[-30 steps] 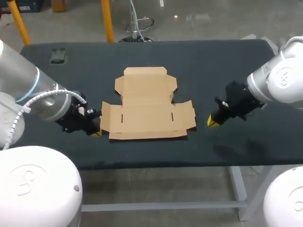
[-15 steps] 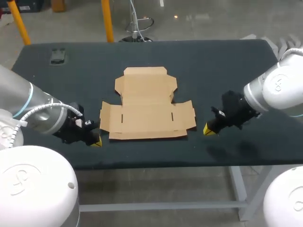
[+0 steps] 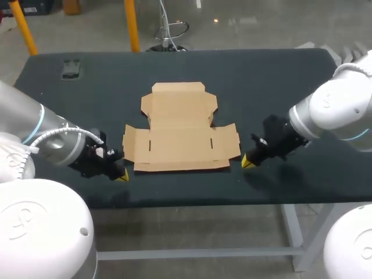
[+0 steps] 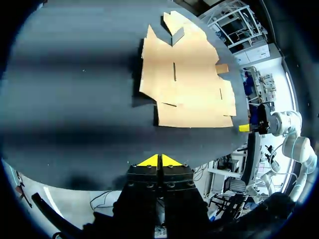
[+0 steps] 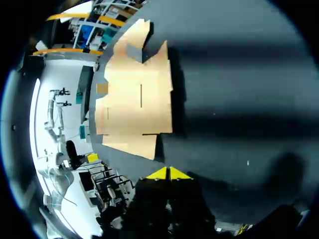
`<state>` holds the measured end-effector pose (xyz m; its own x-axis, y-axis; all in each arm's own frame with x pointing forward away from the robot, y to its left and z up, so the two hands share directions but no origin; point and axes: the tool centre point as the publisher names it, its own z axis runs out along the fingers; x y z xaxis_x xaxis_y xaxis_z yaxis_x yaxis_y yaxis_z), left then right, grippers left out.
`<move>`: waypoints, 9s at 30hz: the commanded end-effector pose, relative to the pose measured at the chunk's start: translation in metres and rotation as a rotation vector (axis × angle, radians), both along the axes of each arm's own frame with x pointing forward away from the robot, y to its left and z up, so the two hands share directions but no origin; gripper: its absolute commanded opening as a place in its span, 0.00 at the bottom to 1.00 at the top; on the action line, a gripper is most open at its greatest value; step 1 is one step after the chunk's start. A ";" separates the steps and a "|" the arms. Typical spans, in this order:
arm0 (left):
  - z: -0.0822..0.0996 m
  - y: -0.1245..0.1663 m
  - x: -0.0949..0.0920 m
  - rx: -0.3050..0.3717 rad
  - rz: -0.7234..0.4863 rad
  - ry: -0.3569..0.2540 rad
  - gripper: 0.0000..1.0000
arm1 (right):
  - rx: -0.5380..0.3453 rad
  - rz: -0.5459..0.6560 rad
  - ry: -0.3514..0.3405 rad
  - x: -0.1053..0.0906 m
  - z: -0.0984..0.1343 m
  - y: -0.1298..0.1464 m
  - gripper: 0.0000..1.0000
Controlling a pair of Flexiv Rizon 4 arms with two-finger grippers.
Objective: Assemble the packaging by folding the flat box into shape, placing the metal phone stand inside, and closing the box properly
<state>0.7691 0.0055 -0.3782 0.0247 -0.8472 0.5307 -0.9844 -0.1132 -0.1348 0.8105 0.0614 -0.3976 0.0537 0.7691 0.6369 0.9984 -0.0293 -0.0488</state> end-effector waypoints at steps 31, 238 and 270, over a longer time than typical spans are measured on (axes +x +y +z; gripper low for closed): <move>-0.026 -0.001 0.016 -0.047 -0.042 0.046 0.00 | 0.021 -0.012 0.014 0.015 -0.024 0.028 0.00; -0.024 -0.074 0.058 0.080 -0.179 -0.002 0.00 | -0.128 0.124 -0.092 0.025 -0.016 0.105 0.00; -0.016 -0.073 0.059 0.163 -0.106 -0.029 0.00 | -0.153 0.081 -0.093 0.028 -0.012 0.089 0.00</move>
<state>0.8342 -0.0706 -0.4049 -0.0881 -0.9101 0.4049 -0.9858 0.0213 -0.1666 0.8414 0.1656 -0.4198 -0.0570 0.8848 0.4624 0.9980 0.0372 0.0517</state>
